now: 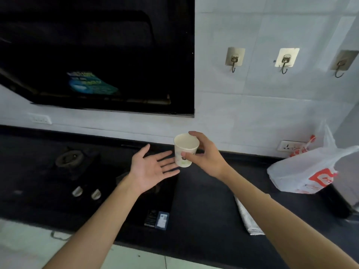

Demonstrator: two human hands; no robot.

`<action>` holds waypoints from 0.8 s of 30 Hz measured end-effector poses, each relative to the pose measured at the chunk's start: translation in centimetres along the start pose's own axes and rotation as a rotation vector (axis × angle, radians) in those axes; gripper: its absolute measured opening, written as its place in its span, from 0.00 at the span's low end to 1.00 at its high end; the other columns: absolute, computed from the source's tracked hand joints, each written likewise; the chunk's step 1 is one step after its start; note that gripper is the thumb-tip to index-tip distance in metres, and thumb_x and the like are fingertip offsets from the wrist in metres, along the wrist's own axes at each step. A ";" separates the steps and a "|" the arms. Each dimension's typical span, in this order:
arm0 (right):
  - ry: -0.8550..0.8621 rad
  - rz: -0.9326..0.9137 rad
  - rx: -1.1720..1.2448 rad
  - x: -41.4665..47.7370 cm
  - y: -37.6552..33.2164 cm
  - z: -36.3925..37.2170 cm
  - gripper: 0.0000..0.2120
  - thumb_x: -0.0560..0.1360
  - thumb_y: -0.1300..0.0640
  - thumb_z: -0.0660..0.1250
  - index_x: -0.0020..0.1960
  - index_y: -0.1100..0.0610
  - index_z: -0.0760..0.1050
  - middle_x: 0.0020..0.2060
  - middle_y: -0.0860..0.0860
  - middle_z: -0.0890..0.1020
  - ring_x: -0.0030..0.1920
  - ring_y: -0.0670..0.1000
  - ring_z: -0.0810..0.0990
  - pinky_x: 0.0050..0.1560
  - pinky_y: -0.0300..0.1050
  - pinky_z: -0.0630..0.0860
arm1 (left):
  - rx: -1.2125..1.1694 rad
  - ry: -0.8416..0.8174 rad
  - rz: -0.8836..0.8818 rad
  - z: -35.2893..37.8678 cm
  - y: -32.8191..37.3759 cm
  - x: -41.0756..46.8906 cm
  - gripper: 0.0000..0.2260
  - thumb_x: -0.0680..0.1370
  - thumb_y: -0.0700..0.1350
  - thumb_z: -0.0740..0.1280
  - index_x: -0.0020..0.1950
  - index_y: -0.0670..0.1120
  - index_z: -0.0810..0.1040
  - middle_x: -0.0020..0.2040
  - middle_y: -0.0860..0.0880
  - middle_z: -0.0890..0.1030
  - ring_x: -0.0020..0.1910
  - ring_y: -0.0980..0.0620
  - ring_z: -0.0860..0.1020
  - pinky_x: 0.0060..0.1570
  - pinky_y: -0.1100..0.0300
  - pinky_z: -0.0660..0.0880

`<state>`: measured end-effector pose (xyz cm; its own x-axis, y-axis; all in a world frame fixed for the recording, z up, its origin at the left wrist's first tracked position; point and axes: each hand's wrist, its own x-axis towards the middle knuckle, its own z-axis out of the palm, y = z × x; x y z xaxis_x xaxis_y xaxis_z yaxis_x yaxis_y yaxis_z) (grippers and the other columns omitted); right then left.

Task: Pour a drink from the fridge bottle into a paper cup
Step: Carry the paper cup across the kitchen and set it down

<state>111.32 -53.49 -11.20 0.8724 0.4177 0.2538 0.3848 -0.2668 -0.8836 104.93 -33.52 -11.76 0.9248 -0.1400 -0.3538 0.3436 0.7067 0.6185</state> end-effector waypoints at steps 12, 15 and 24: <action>-0.267 -0.133 0.074 2.6 -4.4 12.4 0.34 0.70 0.52 0.77 0.72 0.50 0.67 0.63 0.43 0.75 0.62 0.45 0.75 0.63 0.53 0.77 | -0.121 0.216 0.215 -8.2 3.9 -9.8 0.34 0.81 0.61 0.55 0.74 0.34 0.67 0.67 0.27 0.73 0.67 0.28 0.72 0.70 0.32 0.65; -0.323 -0.160 0.076 3.0 -5.6 15.5 0.34 0.70 0.52 0.78 0.71 0.50 0.67 0.62 0.41 0.75 0.62 0.45 0.75 0.62 0.53 0.77 | -0.152 0.250 0.258 -10.4 4.7 -12.0 0.34 0.81 0.61 0.55 0.74 0.34 0.67 0.68 0.26 0.72 0.67 0.28 0.72 0.69 0.32 0.65; -0.420 -0.194 0.069 3.5 -9.3 24.3 0.35 0.69 0.52 0.78 0.72 0.49 0.67 0.62 0.42 0.76 0.63 0.46 0.75 0.63 0.54 0.77 | -0.221 0.281 0.331 -17.3 7.5 -17.4 0.34 0.80 0.61 0.56 0.74 0.34 0.66 0.68 0.27 0.73 0.68 0.28 0.72 0.68 0.32 0.67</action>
<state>103.46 -28.46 -11.70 0.5830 0.7737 0.2479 0.4954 -0.0966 -0.8633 88.64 -13.76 -13.10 0.8882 0.2883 -0.3578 -0.0324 0.8160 0.5771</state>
